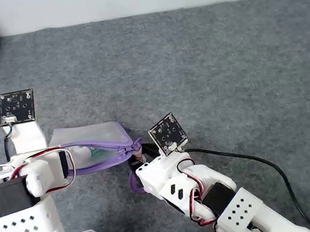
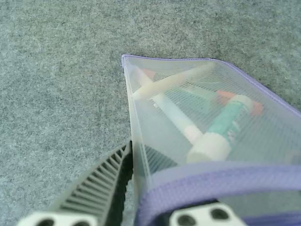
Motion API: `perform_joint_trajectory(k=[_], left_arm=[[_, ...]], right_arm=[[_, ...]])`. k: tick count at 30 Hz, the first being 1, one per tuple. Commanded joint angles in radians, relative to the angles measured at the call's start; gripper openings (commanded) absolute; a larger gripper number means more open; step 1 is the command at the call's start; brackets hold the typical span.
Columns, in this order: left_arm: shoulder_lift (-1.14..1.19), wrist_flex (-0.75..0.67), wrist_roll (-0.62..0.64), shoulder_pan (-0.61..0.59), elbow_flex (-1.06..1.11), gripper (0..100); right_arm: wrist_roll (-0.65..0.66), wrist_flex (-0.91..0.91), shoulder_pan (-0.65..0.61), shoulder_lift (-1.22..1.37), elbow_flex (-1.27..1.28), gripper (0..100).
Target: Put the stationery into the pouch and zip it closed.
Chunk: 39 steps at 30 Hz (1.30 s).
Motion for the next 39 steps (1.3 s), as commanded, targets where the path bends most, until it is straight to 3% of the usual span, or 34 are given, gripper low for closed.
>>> perform_joint_trajectory(k=[1,8,17,21,30,39], left_arm=[[-0.002,-0.020,-0.011,0.003,-0.010,1],[-0.002,-0.021,-0.011,0.003,-0.010,1],[-0.002,-0.068,-0.009,0.011,-0.010,1],[0.000,-0.123,-0.009,0.029,-0.018,2],[0.006,-0.227,-0.003,0.351,-0.033,27],[0.009,-0.416,-0.009,0.641,-0.031,28]], right_arm=[[-0.005,-0.015,0.013,-0.004,-0.064,0.9],[-0.003,0.079,0.013,-0.065,-0.068,0.9],[0.031,0.479,0.004,-0.453,-0.071,0.8],[0.040,0.598,-0.079,-0.564,-0.071,0.8],[0.038,0.610,-0.180,-0.587,-0.064,0.8],[0.031,0.610,-0.213,-0.587,-0.061,0.8]])
